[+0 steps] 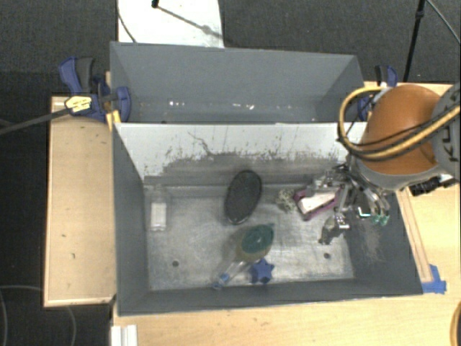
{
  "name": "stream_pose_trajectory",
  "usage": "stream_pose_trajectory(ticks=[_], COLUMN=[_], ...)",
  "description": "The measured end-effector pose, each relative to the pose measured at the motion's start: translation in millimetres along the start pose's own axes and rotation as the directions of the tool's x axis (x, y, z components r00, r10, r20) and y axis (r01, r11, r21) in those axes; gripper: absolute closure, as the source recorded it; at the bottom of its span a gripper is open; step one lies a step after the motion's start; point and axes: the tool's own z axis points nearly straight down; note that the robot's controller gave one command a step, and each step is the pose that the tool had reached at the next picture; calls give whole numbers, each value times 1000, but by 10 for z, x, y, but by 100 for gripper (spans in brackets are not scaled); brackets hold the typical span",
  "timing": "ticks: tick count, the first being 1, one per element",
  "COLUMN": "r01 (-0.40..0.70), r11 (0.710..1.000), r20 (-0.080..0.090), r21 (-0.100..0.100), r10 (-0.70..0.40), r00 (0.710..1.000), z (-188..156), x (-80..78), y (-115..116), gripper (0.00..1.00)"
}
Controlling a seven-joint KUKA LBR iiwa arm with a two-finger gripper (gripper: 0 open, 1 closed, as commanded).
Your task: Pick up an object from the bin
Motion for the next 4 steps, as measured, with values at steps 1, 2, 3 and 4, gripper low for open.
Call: stream_pose_trajectory(ticks=[1, 2, 3, 4], r01=[232, 428, 499, 500], r11=[973, 904, 867, 866], r20=[42, 14, 0, 11], r21=[8, 3, -1, 4], r10=[-232, -428, -499, -500], r00=[972, 904, 867, 866], z=[755, 140, 816, 772], x=[-565, -487, 74, 29], y=[279, 1036, 938, 943], gripper=[0, 0, 0, 100])
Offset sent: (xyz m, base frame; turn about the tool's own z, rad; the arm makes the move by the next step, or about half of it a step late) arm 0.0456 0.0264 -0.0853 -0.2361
